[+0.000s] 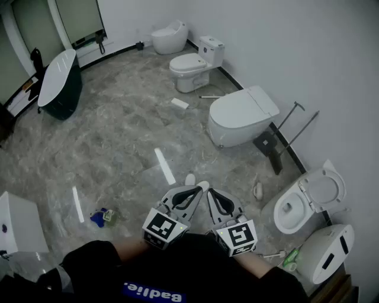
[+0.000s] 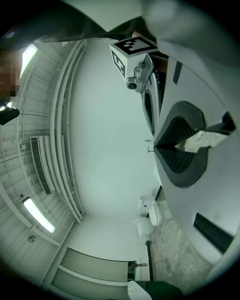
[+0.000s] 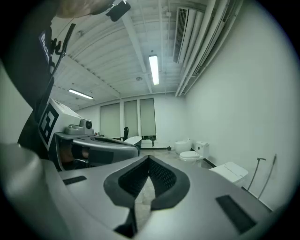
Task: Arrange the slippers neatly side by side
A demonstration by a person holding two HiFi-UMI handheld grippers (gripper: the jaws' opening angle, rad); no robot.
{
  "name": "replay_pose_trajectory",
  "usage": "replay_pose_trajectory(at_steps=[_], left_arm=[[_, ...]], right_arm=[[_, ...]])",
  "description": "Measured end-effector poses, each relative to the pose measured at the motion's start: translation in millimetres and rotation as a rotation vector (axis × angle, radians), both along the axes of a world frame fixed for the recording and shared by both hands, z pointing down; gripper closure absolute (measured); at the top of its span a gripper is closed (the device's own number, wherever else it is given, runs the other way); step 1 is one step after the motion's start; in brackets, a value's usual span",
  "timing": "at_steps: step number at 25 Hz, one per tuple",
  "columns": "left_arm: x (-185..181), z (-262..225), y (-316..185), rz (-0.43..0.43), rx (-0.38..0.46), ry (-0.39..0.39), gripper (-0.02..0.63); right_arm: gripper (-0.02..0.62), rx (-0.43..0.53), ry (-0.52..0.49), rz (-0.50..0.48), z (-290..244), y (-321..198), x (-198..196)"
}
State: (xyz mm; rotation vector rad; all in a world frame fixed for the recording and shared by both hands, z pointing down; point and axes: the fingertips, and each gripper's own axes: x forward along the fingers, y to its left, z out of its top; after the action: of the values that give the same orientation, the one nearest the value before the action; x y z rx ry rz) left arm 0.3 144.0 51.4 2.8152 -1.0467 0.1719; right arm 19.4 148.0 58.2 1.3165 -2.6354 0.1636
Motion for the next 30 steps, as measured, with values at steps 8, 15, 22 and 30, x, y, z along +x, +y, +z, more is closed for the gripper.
replay_pose_trajectory(at_steps=[8,15,22,30], left_arm=[[13.7,-1.4,4.6,0.006,0.003,-0.012,0.604],[33.3,-2.0,5.3,0.003,-0.002,-0.024,0.604],[67.5,-5.5,0.7,-0.011,0.007,-0.035,0.604],[97.5,5.7,-0.8,-0.067,-0.002,-0.055,0.604]], right_arm=[[0.597,-0.003,-0.006,-0.004,0.2,4.2,12.8],[0.597,-0.007,-0.018,-0.007,0.7,7.0,34.0],[0.597,-0.017,-0.062,-0.030,1.4,3.8,72.6],[0.597,-0.035,-0.066,-0.055,18.9,-2.0,113.1]])
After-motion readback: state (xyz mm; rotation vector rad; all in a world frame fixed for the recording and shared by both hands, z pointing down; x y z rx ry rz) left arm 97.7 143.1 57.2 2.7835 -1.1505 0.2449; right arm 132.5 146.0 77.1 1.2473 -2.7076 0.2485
